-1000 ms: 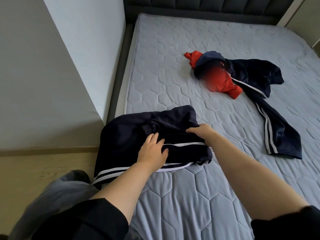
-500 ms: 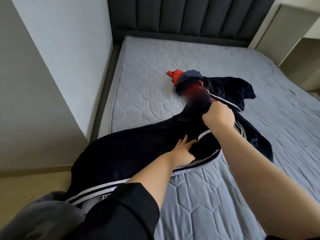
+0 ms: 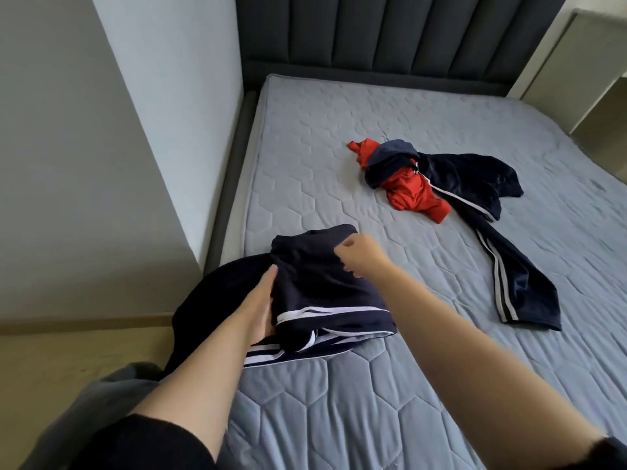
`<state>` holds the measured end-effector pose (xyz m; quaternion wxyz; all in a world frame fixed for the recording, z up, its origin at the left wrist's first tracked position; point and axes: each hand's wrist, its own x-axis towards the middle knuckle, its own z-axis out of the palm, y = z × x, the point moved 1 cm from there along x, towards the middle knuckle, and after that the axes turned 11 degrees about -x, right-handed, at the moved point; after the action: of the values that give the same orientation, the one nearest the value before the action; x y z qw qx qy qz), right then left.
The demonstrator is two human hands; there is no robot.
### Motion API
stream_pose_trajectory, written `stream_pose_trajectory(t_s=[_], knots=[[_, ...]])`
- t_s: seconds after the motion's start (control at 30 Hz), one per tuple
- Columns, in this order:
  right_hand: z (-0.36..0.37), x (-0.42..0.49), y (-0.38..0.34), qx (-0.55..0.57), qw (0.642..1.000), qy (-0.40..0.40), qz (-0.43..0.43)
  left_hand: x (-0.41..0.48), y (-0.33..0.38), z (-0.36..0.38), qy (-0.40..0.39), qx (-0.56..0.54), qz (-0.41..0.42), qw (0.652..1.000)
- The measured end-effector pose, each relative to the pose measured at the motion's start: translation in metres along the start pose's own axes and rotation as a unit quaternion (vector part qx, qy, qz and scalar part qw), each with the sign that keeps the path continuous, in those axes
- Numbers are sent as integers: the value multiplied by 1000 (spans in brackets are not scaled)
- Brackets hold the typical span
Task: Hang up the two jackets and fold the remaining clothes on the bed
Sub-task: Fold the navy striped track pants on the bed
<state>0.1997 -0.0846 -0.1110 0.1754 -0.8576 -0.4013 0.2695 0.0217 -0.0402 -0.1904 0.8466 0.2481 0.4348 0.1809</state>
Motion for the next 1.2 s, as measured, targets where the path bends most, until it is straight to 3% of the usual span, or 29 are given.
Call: stream_pose_trajectory(t_s=[0.1, 0.23, 0.37, 0.5, 0.63, 0.7, 0.73, 0.8, 0.83, 0.9, 0.97, 1.03, 1.1, 1.2], knots=[[15, 2, 27, -98, 994, 33, 29, -1, -10, -7, 81, 189, 27, 978], [38, -7, 50, -115, 993, 27, 12, 4, -21, -8, 88, 197, 39, 976], [54, -35, 49, -74, 975, 142, -156, 8, -22, -10, 114, 180, 70, 974], [66, -63, 52, -176, 922, 122, -324, 8, -21, -10, 138, 139, 68, 978], [64, -64, 53, -242, 886, 153, -365, 5, -19, -2, 102, 55, 54, 992], [61, -62, 52, -227, 880, 196, -368, 3, -16, 2, 106, 95, 97, 985], [60, -61, 52, -222, 878, 211, -368, 1, -13, 2, 130, 191, 148, 962], [61, -61, 52, -215, 883, 218, -357, -6, -8, 2, 178, 418, 280, 846], [62, -61, 53, -213, 887, 213, -350, -13, -6, 3, 168, 484, 356, 781], [63, -60, 56, -216, 890, 204, -346, -24, -4, 8, 78, 552, 489, 671], [64, -61, 60, -219, 890, 197, -348, -31, -9, 13, -16, 609, 532, 588], [63, -60, 63, -219, 892, 197, -344, -30, -18, 17, -58, 698, 486, 522], [64, -61, 65, -237, 885, 199, -349, -25, -25, 14, -46, 764, 429, 480], [61, -64, 73, -311, 842, 195, -395, -23, -25, 5, -22, 776, 379, 504]])
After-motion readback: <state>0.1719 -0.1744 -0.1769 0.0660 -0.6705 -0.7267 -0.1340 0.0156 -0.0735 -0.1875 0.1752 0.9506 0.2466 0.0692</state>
